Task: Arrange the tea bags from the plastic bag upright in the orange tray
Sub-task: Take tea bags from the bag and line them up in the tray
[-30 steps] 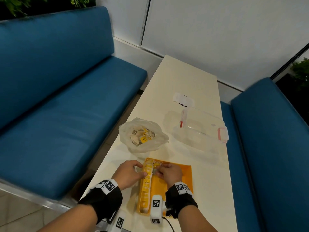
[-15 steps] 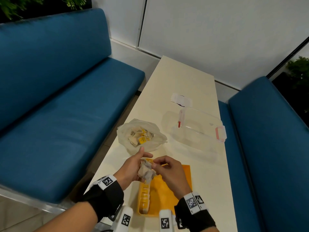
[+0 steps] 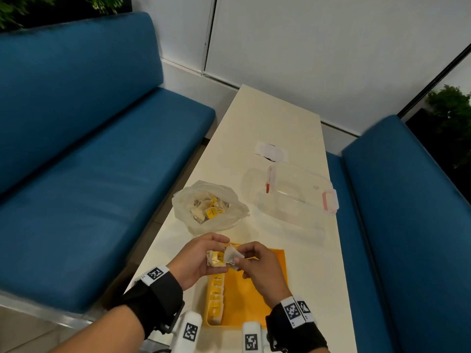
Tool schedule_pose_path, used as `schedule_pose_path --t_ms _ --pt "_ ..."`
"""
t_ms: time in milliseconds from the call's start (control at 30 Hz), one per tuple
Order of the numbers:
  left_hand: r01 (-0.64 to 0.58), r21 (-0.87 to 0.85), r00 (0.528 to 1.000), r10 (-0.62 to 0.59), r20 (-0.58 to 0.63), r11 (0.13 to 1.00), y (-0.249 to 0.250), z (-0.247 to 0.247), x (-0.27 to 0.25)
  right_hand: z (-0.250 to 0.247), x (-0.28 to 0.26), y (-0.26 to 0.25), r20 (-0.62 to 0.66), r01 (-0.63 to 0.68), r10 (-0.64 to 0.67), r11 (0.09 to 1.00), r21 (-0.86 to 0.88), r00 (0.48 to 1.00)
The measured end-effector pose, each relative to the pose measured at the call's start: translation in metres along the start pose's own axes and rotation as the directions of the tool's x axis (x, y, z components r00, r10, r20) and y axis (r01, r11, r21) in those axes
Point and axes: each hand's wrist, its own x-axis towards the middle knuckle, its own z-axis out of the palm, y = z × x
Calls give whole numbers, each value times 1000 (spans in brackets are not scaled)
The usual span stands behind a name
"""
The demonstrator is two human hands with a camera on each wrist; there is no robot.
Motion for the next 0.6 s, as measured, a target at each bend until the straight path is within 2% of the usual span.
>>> schedule_pose_path --t_ms 100,233,367,433,500,600 --pt "-13 6 1000 13 7 1000 -1 -2 -4 -4 0 5 -6 -36 37 995 92 999" --pt "-45 166 998 37 45 985 -4 -3 -5 -2 -1 6 69 -91 76 966 243 995" --pt "-73 271 986 29 164 960 -6 -5 -5 1 -2 4 136 -137 102 952 273 985" --pt "-94 306 987 48 154 948 -6 -5 -6 1 -3 5 141 -143 107 951 275 984" --pt "-119 327 990 89 105 938 -7 -6 -5 0 -4 4 117 -120 92 960 255 989" --pt "-153 365 988 147 45 918 -10 -7 -1 -5 -5 2 -17 -16 19 986 167 1000"
